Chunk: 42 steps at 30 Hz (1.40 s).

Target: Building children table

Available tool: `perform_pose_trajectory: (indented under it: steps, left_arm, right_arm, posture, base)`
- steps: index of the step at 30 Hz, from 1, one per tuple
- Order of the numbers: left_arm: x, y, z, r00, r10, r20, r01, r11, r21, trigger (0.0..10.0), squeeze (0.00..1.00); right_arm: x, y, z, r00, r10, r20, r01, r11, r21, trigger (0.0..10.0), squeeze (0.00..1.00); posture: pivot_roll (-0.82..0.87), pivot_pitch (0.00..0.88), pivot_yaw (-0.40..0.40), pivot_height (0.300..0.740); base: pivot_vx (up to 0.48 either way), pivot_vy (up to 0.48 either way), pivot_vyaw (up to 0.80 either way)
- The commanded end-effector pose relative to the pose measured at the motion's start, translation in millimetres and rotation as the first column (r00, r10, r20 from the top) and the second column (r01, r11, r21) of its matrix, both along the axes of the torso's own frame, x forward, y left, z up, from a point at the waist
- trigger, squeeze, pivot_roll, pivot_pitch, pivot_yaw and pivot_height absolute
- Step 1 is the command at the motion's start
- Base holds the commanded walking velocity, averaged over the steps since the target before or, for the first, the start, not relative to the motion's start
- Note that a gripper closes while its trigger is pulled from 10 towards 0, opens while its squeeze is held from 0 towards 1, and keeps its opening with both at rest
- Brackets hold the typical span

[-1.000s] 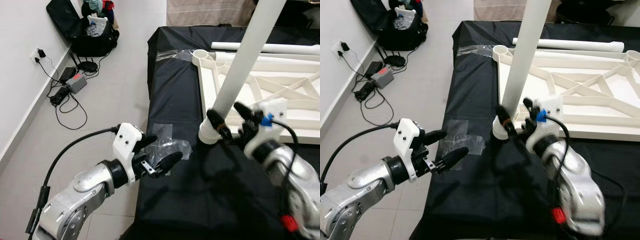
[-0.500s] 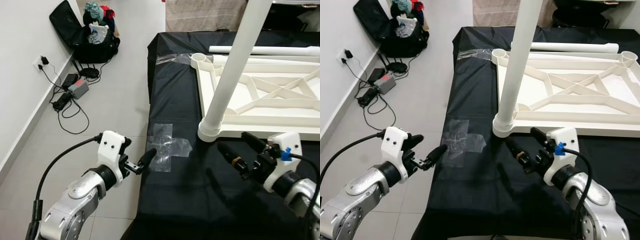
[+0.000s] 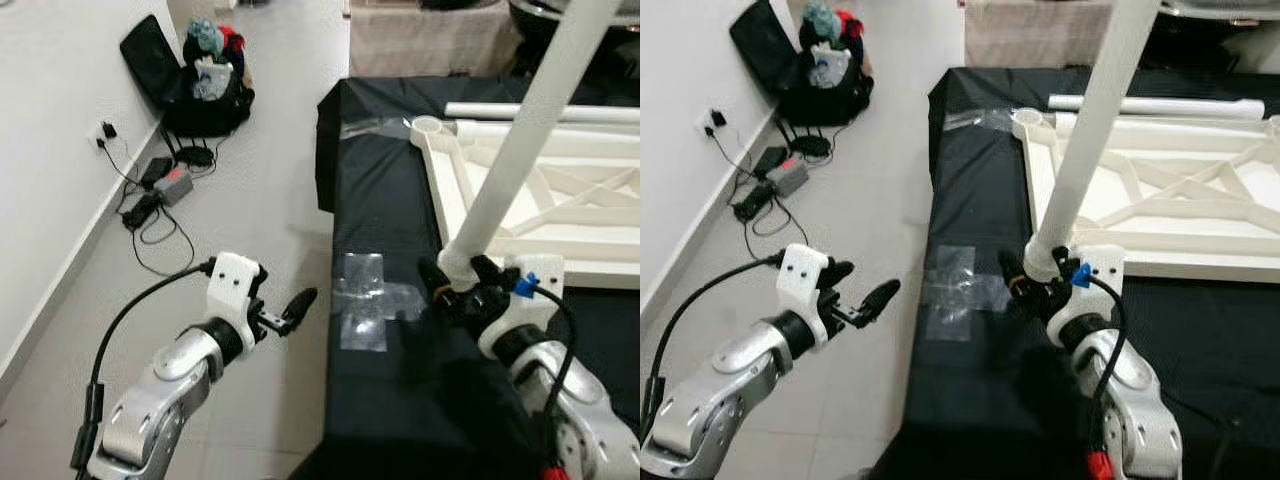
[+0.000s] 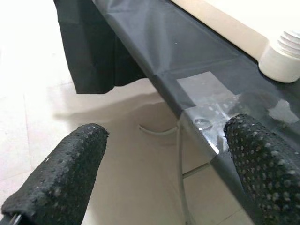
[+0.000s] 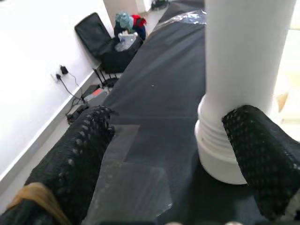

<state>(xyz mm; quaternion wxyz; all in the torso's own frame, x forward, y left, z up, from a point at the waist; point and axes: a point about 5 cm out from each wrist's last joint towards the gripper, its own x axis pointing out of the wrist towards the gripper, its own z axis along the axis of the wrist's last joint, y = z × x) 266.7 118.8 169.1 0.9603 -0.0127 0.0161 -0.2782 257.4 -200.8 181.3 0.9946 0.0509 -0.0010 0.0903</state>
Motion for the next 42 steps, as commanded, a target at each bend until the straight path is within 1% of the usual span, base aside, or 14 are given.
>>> perform_pose_trajectory:
  steps: [1, 3, 6, 8, 12, 13, 15, 17, 18, 20, 22, 25, 28, 42]
  left_arm:
    - [-0.5, 0.2, -6, 1.000, -0.007, -0.016, 0.008, 1.000, 0.010, 10.0, 0.00]
    - [-0.5, 0.2, -6, 1.000, -0.007, -0.016, 0.008, 1.000, 0.010, 10.0, 0.00]
    - [0.0, -3.9, -6, 0.999, -0.029, -0.016, 0.029, 1.000, 0.006, 10.0, 0.00]
    - [0.0, -3.9, -6, 0.999, -0.029, -0.016, 0.029, 1.000, 0.006, 10.0, 0.00]
    - [0.6, -6.1, -5, 0.999, -0.039, -0.012, 0.039, 0.999, 0.005, 10.0, 0.00]
    - [1.5, -7.1, -5, 0.999, -0.044, -0.007, 0.045, 0.999, 0.005, 10.0, 0.00]
    - [1.5, -7.1, -5, 0.999, -0.044, -0.007, 0.045, 0.999, 0.005, 10.0, 0.00]
    - [3.3, -8.1, -5, 0.999, -0.045, 0.001, 0.045, 0.999, 0.007, 10.0, 0.00]
    - [3.3, -8.1, -5, 0.999, -0.045, 0.001, 0.045, 0.999, 0.007, 10.0, 0.00]
    - [5.9, -5.4, -7, 1.000, -0.002, 0.007, 0.002, 1.000, -0.001, 10.0, 0.00]
    - [4.4, -3.4, -10, 0.999, 0.029, 0.018, -0.030, 0.999, 0.019, 10.0, 0.00]
    - [3.1, -2.9, -11, 0.999, 0.040, 0.020, -0.040, 0.999, 0.029, 10.0, 0.00]
    - [0.7, 0.4, -18, 0.996, 0.089, 0.020, -0.090, 0.994, 0.059, 10.0, 0.00]
    - [-2.4, 7.1, -19, 0.987, 0.159, 0.033, -0.161, 0.986, 0.043, 10.0, 0.00]
  right_arm:
    - [0.2, -5.3, -5, 0.999, -0.051, -0.013, 0.051, 0.999, -0.006, 10.0, 0.00]
    - [0.2, -5.3, -5, 0.999, -0.051, -0.013, 0.051, 0.999, -0.006, 10.0, 0.00]
    - [3.1, -7.4, -2, 0.995, -0.102, -0.006, 0.102, 0.995, -0.023, 10.0, 0.00]
    - [3.1, -7.4, -2, 0.995, -0.102, -0.006, 0.102, 0.995, -0.023, 10.0, 0.00]
    - [3.6, -8.2, -1, 0.994, -0.112, -0.005, 0.112, 0.994, -0.020, 10.0, 0.00]
    - [4.3, -5.5, -1, 0.995, -0.101, -0.004, 0.101, 0.995, -0.016, 10.0, 0.00]
    - [4.3, -5.5, -1, 0.995, -0.101, -0.004, 0.101, 0.995, -0.016, 10.0, 0.00]
    - [6.1, 0.9, -3, 0.995, -0.095, -0.007, 0.095, 0.995, -0.014, 10.0, 0.00]
    - [6.1, 0.9, -3, 0.995, -0.095, -0.007, 0.095, 0.995, -0.014, 10.0, 0.00]
    - [7.5, 4.4, -6, 0.995, -0.099, -0.013, 0.099, 0.995, -0.019, 10.0, 0.00]
    - [7.9, 4.8, -8, 0.994, -0.112, -0.022, 0.111, 0.994, -0.024, 10.0, 0.00]
    - [7.8, 4.9, -9, 0.993, -0.116, -0.027, 0.116, 0.993, -0.024, 10.0, 0.00]
    - [6.6, 7.3, -12, 0.992, -0.120, -0.040, 0.119, 0.993, -0.022, 10.0, 0.00]
    - [4.5, 16.2, -20, 0.994, -0.095, -0.061, 0.094, 0.995, -0.012, 10.0, 0.00]
  posture:
    - [-0.04, 0.141, 0.023, 0.740]
    - [-0.04, 0.141, 0.023, 0.740]
    - [-0.04, 0.132, 0.027, 0.740]
    - [-0.04, 0.132, 0.027, 0.740]
    - [-0.04, 0.126, 0.030, 0.740]
    - [-0.04, 0.121, 0.031, 0.740]
    - [-0.04, 0.121, 0.031, 0.740]
    - [-0.04, 0.117, 0.031, 0.740]
    - [-0.04, 0.117, 0.031, 0.740]
    - [-0.04, 0.117, 0.032, 0.740]
    - [-0.04, 0.121, 0.029, 0.740]
    - [-0.04, 0.122, 0.030, 0.740]
    - [-0.03, 0.126, 0.027, 0.740]
    - [-0.03, 0.137, 0.031, 0.740]
  base:
    - [0.000, 0.480, 0.00]
    - [0.000, 0.480, 0.00]
    - [0.000, 0.480, 0.00]
    - [0.000, 0.480, 0.00]
    - [0.000, 0.480, -0.80]
    - [0.000, 0.480, -0.80]
    - [0.000, 0.480, -0.80]
    - [0.000, 0.480, -0.80]
    - [0.000, 0.480, -0.80]
    - [0.000, 0.480, -0.80]
    - [0.000, 0.000, -0.80]
    - [0.000, 0.000, -0.80]
    - [0.000, 0.000, -0.80]
    - [0.000, 0.000, -0.80]
